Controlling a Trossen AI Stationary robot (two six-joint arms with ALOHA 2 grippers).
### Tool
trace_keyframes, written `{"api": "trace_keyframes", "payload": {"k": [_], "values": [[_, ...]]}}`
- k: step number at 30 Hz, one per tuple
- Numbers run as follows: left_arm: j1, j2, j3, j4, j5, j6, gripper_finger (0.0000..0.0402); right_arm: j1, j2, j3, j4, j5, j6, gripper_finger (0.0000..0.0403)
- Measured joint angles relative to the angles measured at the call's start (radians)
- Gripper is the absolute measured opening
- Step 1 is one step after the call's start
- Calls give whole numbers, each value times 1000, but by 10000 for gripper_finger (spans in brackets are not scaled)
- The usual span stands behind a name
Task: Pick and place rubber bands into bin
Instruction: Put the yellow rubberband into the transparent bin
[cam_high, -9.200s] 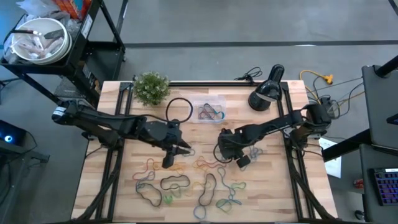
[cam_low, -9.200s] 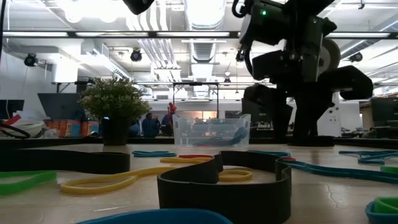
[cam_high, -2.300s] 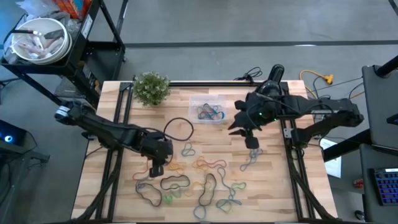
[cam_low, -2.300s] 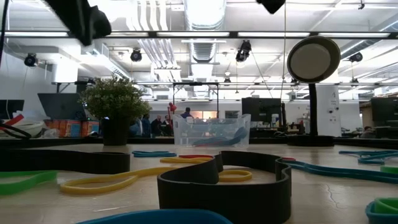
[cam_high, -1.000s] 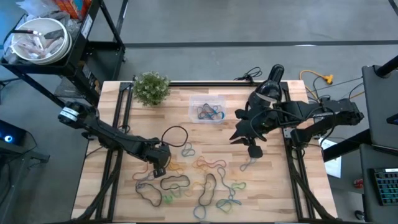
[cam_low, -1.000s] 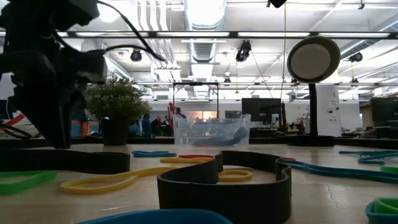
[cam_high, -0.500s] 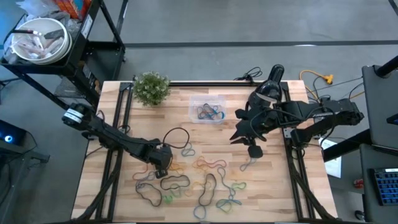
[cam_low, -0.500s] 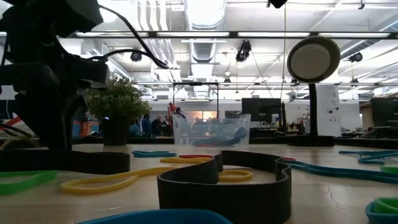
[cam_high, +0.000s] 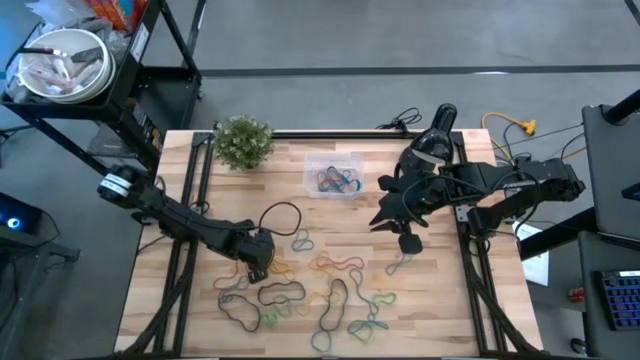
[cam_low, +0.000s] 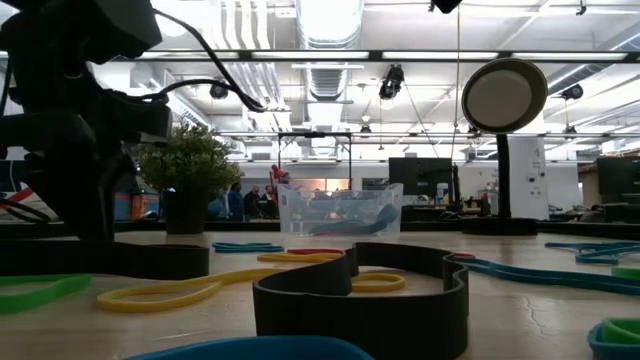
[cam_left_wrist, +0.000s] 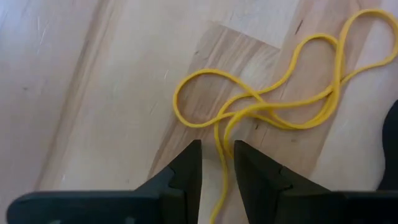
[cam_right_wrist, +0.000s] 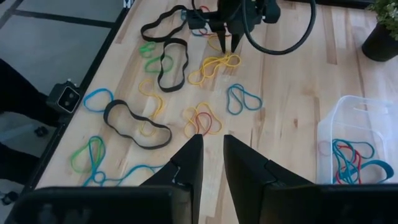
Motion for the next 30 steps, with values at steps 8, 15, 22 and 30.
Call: {"api": "trace_keyframes", "payload": {"k": [8, 15, 22, 30], "values": [[0, 20, -1, 33, -1, 3, 77, 0, 0, 0, 4, 0, -1, 59], [0, 20, -2, 26, -1, -8, 45, 0, 0, 0, 6, 0, -1, 57], [1, 13, -3, 23, 3, -34, 3, 0, 0, 0, 7, 0, -1, 57], [1, -31, 43, 3, 18, -33, 0, 0, 0, 0, 7, 1, -1, 57]]}}
